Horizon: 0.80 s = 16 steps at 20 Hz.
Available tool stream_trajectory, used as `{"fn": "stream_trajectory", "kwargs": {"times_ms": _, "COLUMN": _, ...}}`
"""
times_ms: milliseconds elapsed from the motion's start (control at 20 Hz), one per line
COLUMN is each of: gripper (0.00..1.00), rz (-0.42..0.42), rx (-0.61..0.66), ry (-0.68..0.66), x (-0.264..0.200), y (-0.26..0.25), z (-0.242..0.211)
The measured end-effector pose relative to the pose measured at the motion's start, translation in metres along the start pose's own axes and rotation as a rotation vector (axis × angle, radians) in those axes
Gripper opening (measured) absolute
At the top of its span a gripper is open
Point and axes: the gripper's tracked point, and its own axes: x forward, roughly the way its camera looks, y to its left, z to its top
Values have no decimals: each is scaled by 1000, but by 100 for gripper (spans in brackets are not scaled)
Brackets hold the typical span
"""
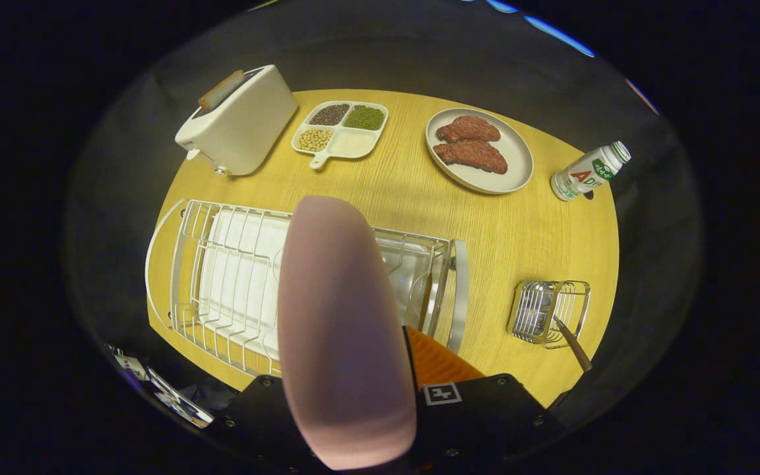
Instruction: Take the plate from the dish rack, then take the spoon from the basket and place it into the plate.
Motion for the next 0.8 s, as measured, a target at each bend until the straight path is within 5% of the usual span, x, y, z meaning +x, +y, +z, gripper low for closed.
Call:
{"fn": "stream_trajectory", "kwargs": {"times_ms": 350, "gripper": 48, "rz": 259, "rx": 124, "ry": -39, "x": -50, "y": 6, "z": -35}}
{"fn": "stream_trajectory", "kwargs": {"times_ms": 800, "gripper": 47, "rz": 550, "rx": 270, "ry": -36, "x": -60, "y": -9, "z": -158}}
